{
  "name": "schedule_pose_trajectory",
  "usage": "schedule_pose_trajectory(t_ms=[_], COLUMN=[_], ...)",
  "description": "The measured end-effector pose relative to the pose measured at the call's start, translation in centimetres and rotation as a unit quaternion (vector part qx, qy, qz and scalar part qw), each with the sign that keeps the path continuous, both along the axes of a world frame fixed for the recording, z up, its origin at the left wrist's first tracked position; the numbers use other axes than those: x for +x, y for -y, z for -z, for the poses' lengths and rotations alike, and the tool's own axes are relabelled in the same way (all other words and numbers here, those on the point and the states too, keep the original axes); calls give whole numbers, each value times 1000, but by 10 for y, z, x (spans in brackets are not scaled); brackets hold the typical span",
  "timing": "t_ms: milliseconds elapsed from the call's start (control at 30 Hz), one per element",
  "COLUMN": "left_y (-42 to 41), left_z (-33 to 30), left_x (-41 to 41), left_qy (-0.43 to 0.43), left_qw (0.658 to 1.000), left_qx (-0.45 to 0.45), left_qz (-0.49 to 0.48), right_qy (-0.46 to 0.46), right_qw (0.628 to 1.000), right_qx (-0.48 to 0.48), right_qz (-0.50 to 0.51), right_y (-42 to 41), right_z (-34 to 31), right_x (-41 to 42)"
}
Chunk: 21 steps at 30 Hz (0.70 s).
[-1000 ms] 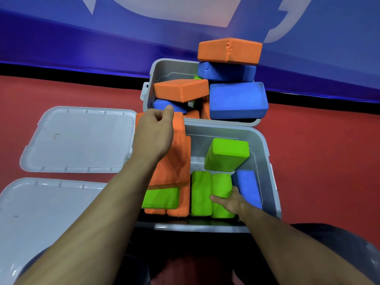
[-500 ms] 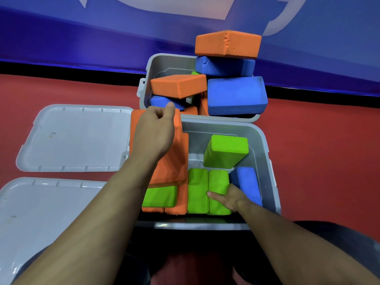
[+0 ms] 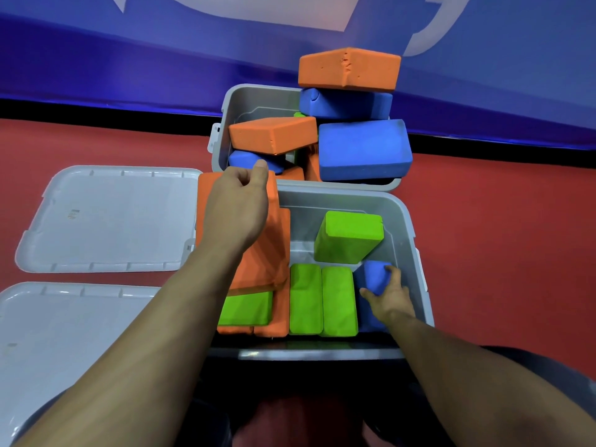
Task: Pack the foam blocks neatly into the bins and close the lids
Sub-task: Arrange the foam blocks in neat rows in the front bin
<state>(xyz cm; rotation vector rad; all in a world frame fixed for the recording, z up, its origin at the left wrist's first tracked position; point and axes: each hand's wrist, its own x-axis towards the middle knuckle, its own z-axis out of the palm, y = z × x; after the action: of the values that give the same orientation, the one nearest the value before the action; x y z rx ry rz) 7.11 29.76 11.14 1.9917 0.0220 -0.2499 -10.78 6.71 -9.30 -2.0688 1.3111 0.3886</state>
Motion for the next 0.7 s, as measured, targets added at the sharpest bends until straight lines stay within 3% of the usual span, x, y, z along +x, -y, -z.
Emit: schedule_pose_trajectory(t_ms=[233, 333, 500, 600, 700], left_y=[-6, -15, -39, -48, -53], left_z=[5, 18, 47, 64, 67], left_x=[6, 15, 16, 10, 5], left_qy=[-10, -35, -171, -245, -258], left_qw=[999, 995, 954, 947, 957], left_qx=[33, 92, 234, 202, 124], left_qz=[-14, -30, -71, -44, -53], right_qy=[4, 13, -39, 18, 139], right_qw=[998, 998, 998, 998, 985], right_qx=[41, 47, -21, -33, 61], right_qz=[-48, -40, -49, -57, -80], right_y=[-8, -7, -15, -34, -56], right_z=[0, -2, -19, -51, -102], right_x=[-1, 5, 16, 43, 75])
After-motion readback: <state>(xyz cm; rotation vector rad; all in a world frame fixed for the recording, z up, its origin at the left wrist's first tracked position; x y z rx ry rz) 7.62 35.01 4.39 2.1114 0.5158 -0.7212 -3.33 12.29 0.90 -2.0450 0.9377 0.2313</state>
